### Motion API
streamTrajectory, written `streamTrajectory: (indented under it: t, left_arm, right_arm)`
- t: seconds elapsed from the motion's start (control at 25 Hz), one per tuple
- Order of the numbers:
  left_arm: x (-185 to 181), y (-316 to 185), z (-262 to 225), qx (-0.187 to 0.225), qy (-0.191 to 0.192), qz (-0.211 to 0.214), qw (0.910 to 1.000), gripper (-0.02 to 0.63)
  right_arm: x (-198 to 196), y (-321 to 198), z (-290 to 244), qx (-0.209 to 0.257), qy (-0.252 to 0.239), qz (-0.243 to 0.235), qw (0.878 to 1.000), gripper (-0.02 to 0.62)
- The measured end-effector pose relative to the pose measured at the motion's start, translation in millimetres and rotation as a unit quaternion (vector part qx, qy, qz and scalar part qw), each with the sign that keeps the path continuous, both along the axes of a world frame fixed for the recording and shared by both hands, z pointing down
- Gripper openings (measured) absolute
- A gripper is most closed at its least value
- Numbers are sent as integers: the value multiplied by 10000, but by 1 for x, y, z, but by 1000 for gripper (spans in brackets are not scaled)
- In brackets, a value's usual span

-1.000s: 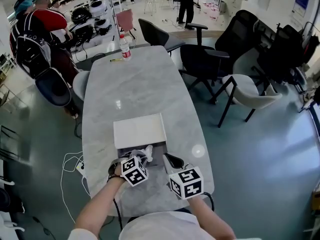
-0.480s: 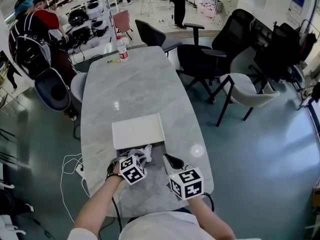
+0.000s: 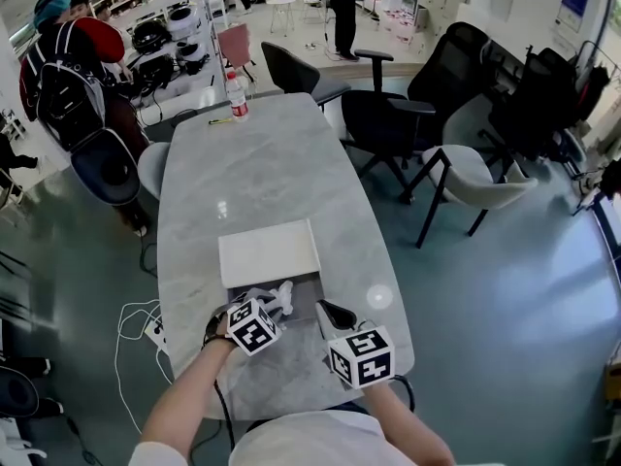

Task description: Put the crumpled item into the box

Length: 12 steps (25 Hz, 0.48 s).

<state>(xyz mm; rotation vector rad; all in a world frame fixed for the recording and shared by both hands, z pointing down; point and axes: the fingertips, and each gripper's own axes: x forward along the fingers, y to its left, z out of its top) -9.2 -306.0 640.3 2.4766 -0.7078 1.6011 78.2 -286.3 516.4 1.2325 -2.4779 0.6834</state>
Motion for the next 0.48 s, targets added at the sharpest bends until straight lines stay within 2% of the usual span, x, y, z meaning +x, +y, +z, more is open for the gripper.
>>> streamTrajectory:
  t: [0.48]
  left_arm:
    - [-1, 7, -18, 208, 72, 55, 9997, 80]
  right_arm:
    - [-4, 10, -12, 125, 26, 55, 9999, 5]
